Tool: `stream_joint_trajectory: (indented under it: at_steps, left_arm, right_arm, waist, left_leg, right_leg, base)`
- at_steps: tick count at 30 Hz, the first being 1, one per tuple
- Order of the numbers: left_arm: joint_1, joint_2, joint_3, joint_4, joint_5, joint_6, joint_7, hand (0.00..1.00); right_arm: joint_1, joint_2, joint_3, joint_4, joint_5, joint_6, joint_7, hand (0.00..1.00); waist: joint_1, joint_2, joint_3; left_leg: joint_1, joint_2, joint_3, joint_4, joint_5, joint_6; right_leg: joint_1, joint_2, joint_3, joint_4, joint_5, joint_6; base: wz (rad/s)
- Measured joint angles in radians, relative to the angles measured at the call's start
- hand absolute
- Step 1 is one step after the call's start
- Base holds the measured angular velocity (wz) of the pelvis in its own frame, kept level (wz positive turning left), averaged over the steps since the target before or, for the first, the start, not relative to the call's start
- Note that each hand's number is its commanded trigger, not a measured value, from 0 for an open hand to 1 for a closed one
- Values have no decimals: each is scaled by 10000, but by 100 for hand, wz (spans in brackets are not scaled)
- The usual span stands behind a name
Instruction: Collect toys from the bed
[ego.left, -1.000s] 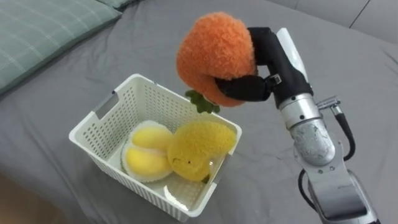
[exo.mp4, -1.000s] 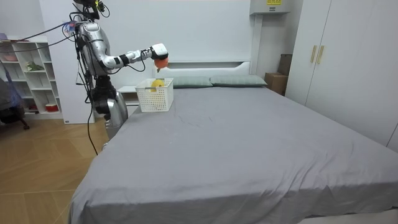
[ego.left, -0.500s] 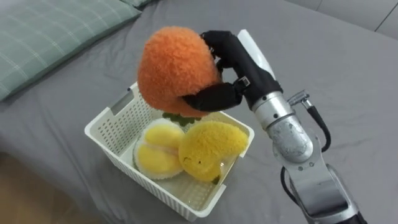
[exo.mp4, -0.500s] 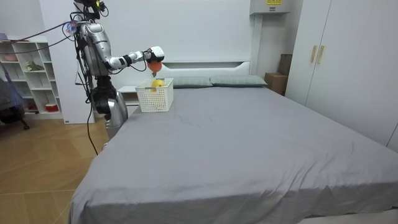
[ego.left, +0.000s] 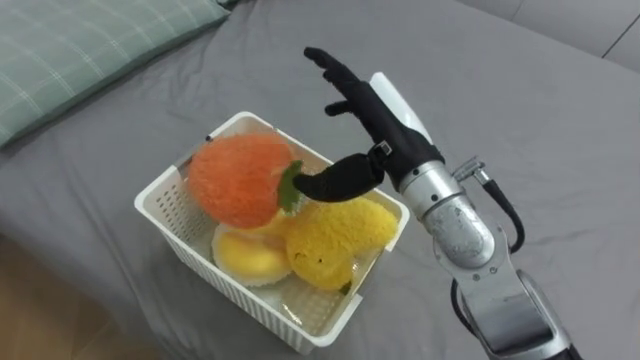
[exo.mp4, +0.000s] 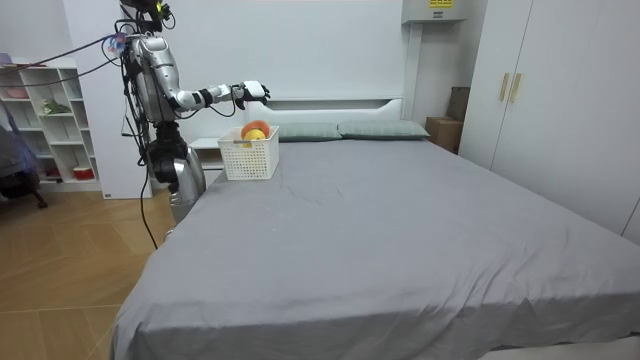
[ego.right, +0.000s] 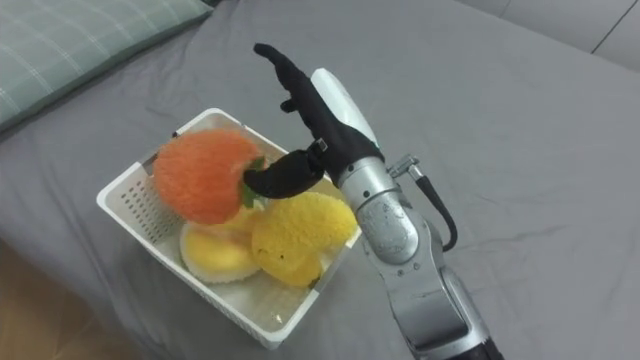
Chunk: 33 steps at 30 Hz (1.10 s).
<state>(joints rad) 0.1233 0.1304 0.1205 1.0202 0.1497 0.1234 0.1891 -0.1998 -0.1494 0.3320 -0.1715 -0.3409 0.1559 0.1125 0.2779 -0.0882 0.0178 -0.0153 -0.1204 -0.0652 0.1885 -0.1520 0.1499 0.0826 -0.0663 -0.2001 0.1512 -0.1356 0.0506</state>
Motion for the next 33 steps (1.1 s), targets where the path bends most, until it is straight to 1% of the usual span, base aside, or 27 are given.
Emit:
stream_joint_trajectory:
  at_steps: [10,14,17,18,21,23,26,28,29,30,33]
  left_arm:
    - [-10,21,5,-1,13,-2,-250,0]
    - [10,23,58,-6,205,-2,-262,0]
    - [-5,15,267,-5,204,-13,-222,0]
    - [-5,18,344,-5,205,-22,-177,0]
    - [21,22,387,-11,198,-28,2,0]
    - [88,24,443,-12,200,-27,72,0]
    - [147,12,480,-12,157,-35,278,0]
    - [239,19,750,-14,-113,-98,453,0]
    - [253,20,787,-14,-108,-99,480,0]
    - [279,22,830,-22,-84,-114,483,0]
    - [373,16,907,-20,-84,-215,481,0]
  right_arm:
    - [211,-16,-1,0,-18,-1,112,0]
    - [248,-14,-1,0,-134,-2,112,0]
    - [247,-44,-33,-1,-120,-11,110,0]
    - [247,-63,-49,-1,-84,-22,104,0]
    - [250,-170,-117,-1,27,-29,-25,0]
    - [262,-213,-209,-1,95,-41,-147,0]
    - [497,-240,-714,0,473,-131,-534,0]
    - [724,-347,-1117,0,963,-152,-799,0]
    - [779,-416,-1244,0,1112,-171,-835,0]
    - [874,-486,-1564,16,1399,-219,-889,0]
    - [1101,-481,-2252,15,1906,-357,-1185,0]
  waist:
    - [-7,-3,-8]
    - [1,8,-9]
    - [-30,16,-19]
    - [-46,-11,-39]
    - [-132,-17,-51]
    - [-266,-15,-53]
    - [-360,9,-43]
    - [-567,-9,-65]
    - [-624,-9,-65]
    - [-786,-2,-61]
    - [-1100,57,-72]
  left_leg:
    - [-21,-2,-6,19,0,1]
    - [-32,-2,-6,19,0,1]
    - [-43,-2,-6,20,1,1]
    - [-43,-2,-3,19,3,2]
    - [-2,-2,12,15,9,8]
    - [69,-1,22,2,9,8]
    - [199,1,70,-1,9,8]
    - [224,3,63,25,8,8]
    - [223,2,63,37,7,9]
    - [197,0,61,87,4,12]
    - [202,0,74,77,-2,17]
  right_leg:
    - [-7,4,24,3,-1,0]
    - [-19,2,25,3,0,0]
    - [-40,3,31,3,-1,0]
    - [-39,-12,25,-4,-1,0]
    - [14,-28,-22,-11,-1,1]
    - [71,-11,24,-11,-3,3]
    - [186,-12,68,-14,-4,4]
    - [219,-15,87,5,-4,3]
    - [223,-12,90,9,-4,3]
    - [222,-13,75,11,-1,3]
    - [205,-6,118,24,9,11]
  base:
    - [0]
    - [0]
    - [0]
    - [0]
    - [0]
    - [-2]
    - [-3]
    - [0]
    - [3]
    - [0]
    - [-1]
